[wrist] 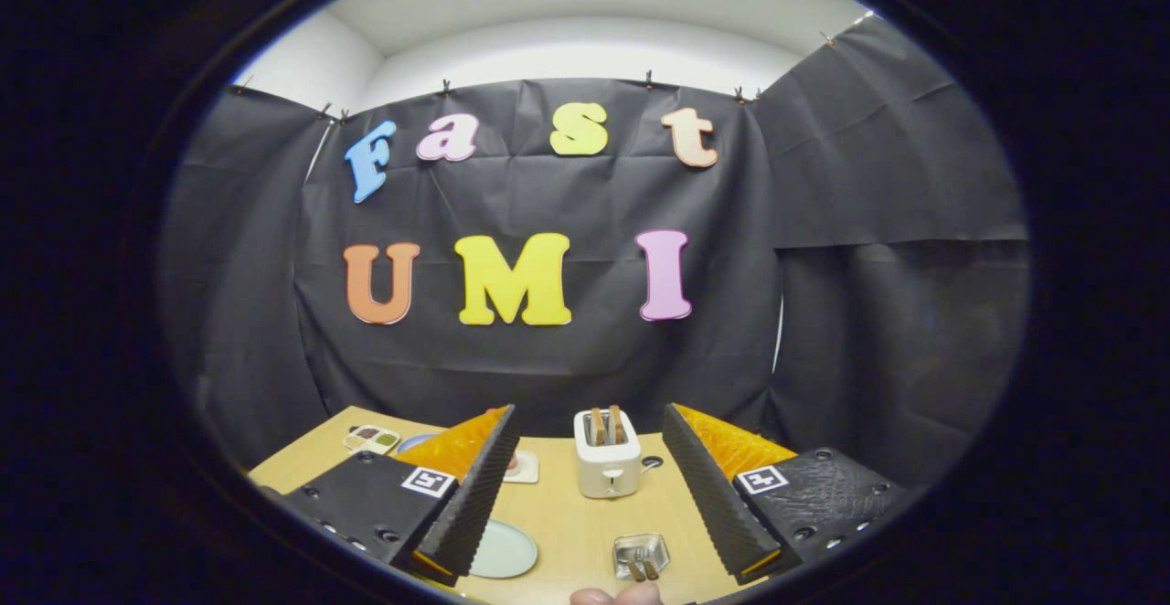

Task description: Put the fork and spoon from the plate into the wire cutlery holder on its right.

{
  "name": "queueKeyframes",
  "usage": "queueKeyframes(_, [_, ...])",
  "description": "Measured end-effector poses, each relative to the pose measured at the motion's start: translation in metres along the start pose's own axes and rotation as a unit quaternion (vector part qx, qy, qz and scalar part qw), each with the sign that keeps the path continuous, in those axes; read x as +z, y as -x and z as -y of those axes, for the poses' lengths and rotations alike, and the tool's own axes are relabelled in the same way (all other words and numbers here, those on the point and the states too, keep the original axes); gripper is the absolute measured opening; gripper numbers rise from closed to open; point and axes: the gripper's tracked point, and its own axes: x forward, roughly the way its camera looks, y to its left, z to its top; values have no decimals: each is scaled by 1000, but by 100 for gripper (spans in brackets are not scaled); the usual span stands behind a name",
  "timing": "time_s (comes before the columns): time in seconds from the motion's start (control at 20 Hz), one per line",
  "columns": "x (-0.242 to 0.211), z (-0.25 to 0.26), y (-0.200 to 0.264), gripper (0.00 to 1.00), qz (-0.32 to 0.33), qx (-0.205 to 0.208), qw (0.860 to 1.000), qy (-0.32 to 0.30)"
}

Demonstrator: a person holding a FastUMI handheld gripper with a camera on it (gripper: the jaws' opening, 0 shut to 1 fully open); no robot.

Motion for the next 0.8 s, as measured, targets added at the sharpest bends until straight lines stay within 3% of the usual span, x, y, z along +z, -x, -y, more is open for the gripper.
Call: queueKeyframes(0.8, [13, 4, -4, 96, 11, 1, 1000, -3])
